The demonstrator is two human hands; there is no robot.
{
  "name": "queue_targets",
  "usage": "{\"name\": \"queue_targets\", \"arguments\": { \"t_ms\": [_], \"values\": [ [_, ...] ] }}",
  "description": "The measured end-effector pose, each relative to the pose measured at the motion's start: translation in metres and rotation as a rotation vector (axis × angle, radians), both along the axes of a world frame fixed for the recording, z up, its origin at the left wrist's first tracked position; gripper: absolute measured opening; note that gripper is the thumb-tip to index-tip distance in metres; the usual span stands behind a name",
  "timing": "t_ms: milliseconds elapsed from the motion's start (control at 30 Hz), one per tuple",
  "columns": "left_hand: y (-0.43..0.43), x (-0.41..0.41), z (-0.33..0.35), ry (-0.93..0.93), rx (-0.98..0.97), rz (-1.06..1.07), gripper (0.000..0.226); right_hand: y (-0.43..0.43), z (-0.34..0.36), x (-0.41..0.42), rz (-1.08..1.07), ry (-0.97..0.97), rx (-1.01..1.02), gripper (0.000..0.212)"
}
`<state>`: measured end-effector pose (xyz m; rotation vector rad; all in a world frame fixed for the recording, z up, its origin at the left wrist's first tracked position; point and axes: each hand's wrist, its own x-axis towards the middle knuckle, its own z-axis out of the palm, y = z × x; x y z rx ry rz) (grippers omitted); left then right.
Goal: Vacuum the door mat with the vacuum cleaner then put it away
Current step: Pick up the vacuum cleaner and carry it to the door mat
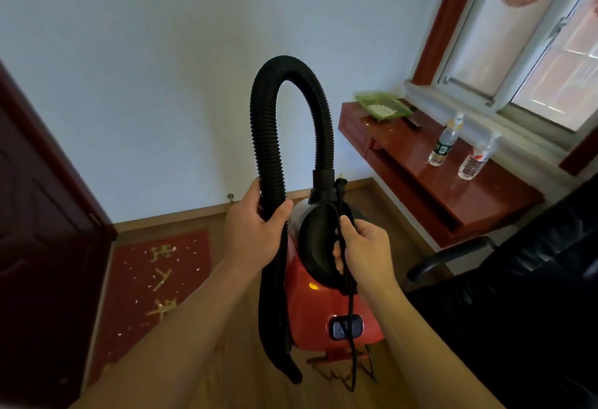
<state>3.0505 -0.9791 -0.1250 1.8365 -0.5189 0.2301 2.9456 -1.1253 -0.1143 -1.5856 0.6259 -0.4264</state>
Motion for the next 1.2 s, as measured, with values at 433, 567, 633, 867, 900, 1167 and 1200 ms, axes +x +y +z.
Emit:
{"name": "queue_targets", "arguments": {
  "t_ms": [433, 567, 633, 867, 900, 1167, 1200],
  "values": [
    [-0.045, 0.080, -0.062, 0.133, 0.067, 0.159, 0.021, -0.057, -0.063, 0.115, 0.131, 0.147, 0.028, 0.045],
    [-0.072, 0.104, -0.090, 0.205, 0.096, 0.227, 0.016, -0.078, -0.093, 0.153, 0.217, 0.203, 0.083, 0.038],
    [-0.084, 0.117, -0.109, 0.246, 0.127, 0.271, 0.017, -0.090, -0.111, 0.170, 0.261, 0.230, 0.102, 0.039],
    [-0.115, 0.145, -0.171, 0.407, 0.179, 0.350, 0.021, -0.118, -0.183, 0.214, 0.315, 0.349, 0.186, 0.038],
    [-0.117, 0.148, -0.181, 0.432, 0.181, 0.359, 0.024, -0.119, -0.196, 0.218, 0.321, 0.369, 0.194, 0.039],
    [-0.115, 0.172, -0.290, 0.622, 0.223, 0.364, 0.021, -0.118, -0.311, 0.239, 0.333, 0.513, 0.228, 0.044],
    [-0.114, 0.175, -0.307, 0.637, 0.225, 0.358, 0.020, -0.117, -0.328, 0.241, 0.327, 0.530, 0.229, 0.044]
  ]
}}
